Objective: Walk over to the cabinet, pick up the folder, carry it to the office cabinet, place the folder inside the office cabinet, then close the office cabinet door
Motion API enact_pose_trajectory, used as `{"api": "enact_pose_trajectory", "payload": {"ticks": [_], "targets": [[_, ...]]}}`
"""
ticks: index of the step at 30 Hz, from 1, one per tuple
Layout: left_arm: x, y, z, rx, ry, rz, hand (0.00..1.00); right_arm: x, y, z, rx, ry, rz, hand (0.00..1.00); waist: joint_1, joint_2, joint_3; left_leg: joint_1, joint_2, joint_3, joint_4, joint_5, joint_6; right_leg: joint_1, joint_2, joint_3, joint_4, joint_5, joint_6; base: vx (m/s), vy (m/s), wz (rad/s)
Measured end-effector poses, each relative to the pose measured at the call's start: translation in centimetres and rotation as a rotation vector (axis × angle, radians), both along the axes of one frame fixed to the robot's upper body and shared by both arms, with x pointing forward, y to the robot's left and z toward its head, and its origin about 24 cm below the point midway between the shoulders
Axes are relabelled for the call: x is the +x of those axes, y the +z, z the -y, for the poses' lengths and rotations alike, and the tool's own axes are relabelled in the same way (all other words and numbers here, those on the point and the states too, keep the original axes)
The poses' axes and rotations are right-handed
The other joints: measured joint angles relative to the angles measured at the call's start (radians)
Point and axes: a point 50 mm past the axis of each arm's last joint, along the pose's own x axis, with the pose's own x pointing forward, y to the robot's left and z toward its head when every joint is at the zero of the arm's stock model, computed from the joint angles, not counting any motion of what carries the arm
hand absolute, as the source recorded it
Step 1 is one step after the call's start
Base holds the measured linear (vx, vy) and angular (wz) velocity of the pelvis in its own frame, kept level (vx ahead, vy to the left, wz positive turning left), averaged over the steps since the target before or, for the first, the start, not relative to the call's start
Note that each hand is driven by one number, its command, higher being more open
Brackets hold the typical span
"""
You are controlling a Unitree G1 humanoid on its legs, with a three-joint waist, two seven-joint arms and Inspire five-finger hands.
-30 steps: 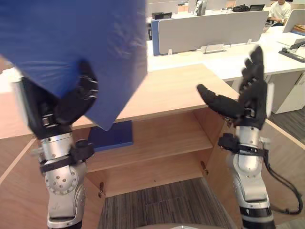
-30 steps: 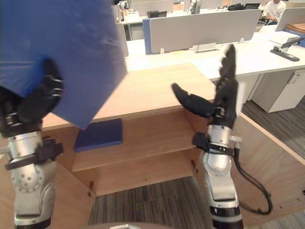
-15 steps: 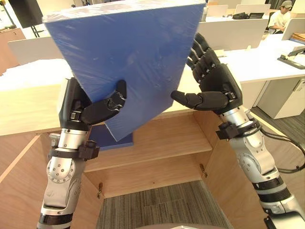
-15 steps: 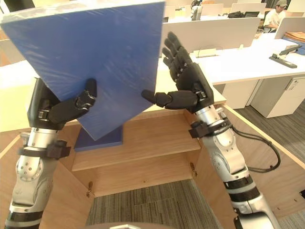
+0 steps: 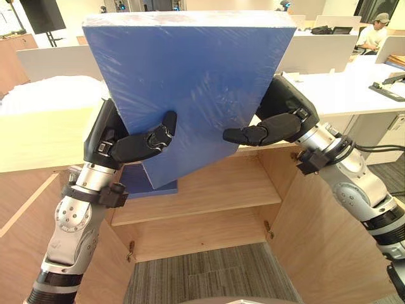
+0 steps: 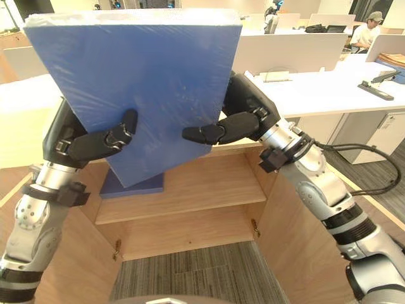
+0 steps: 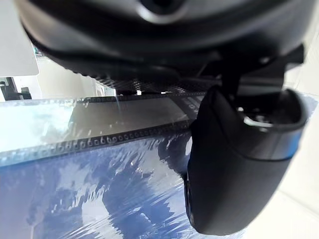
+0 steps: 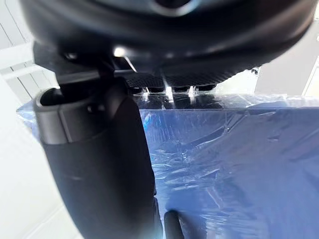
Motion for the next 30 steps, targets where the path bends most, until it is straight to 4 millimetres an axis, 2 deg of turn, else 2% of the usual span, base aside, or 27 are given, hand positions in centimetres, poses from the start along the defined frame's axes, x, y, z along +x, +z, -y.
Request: {"api": "enact_pose_trajectory", "payload": {"ticks": [8, 9, 14, 19, 22, 25, 27, 30], "targets": [[0.5, -0.5, 0.1, 0.050, -0.069, -0.055, 0.00, -0.1, -0.4, 1.0, -0.154, 0.005, -0.051, 0.00, 0.007, -0.005, -0.014, -0.010, 0.000, -0.001, 0.000, 0.000, 0.000, -0.009, 0.000, -0.001, -0.001, 0.001, 0.001, 0.00, 0.000, 0.00], [0.6, -0.7, -0.1, 0.047, -0.083, -0.076, 1.00, -0.2, -0.6, 1.1, -0.175, 0.007, -0.058, 0.00, 0.007, -0.006, -0.015, -0.012, 0.000, -0.001, 0.000, 0.000, 0.000, -0.010, 0.000, -0.001, 0.000, 0.001, 0.001, 0.00, 0.000, 0.00], [0.9, -2.4, -0.2, -0.002, -0.152, -0.182, 1.00, -0.4, -1.1, 0.9, -0.199, 0.034, -0.073, 0.00, 0.007, -0.007, -0.016, -0.017, 0.000, -0.001, 0.000, 0.001, -0.001, -0.016, 0.000, -0.001, 0.002, 0.001, 0.001, 0.00, 0.000, 0.00], [0.5, -6.1, -0.4, -0.033, -0.201, -0.348, 1.00, -1.0, -1.2, 0.4, -0.303, 0.036, -0.005, 0.00, 0.007, -0.008, -0.016, -0.018, 0.000, -0.001, 0.000, 0.000, -0.001, -0.018, 0.000, -0.001, 0.002, 0.001, 0.001, 0.00, 0.000, 0.00], [-0.4, -9.4, 0.3, -0.144, -0.217, -0.447, 1.00, -2.1, -1.3, -0.5, -0.395, 0.023, 0.126, 0.00, 0.007, -0.008, -0.016, -0.020, 0.000, -0.001, 0.000, 0.000, -0.002, -0.021, 0.000, -0.001, 0.004, 0.000, 0.001, 0.00, 0.000, 0.00], [-0.9, -13.5, 1.7, -0.281, -0.223, -0.577, 1.00, -3.5, -0.5, -2.9, -0.460, 0.015, 0.361, 0.00, 0.006, -0.008, -0.016, -0.021, 0.002, -0.001, 0.000, -0.001, -0.003, -0.024, 0.001, -0.001, 0.006, -0.001, 0.000, 0.00, 0.000, 0.00], [-1.2, -15.5, 2.4, -0.275, -0.221, -0.662, 1.00, -4.3, -0.3, -4.2, -0.479, 0.023, 0.477, 0.00, 0.005, -0.009, -0.016, -0.021, 0.003, 0.000, 0.000, 0.000, -0.003, -0.025, 0.001, -0.001, 0.006, -0.001, 0.000, 0.00, 0.000, 0.00], [-2.3, -18.0, 3.1, -0.196, -0.219, -0.781, 1.00, -5.1, -0.9, -5.6, -0.484, 0.068, 0.545, 0.00, 0.003, -0.010, -0.016, -0.031, 0.003, 0.001, 0.000, 0.001, -0.002, -0.037, 0.000, 0.001, 0.009, -0.001, 0.000, 0.00, 0.000, 0.00]]}}
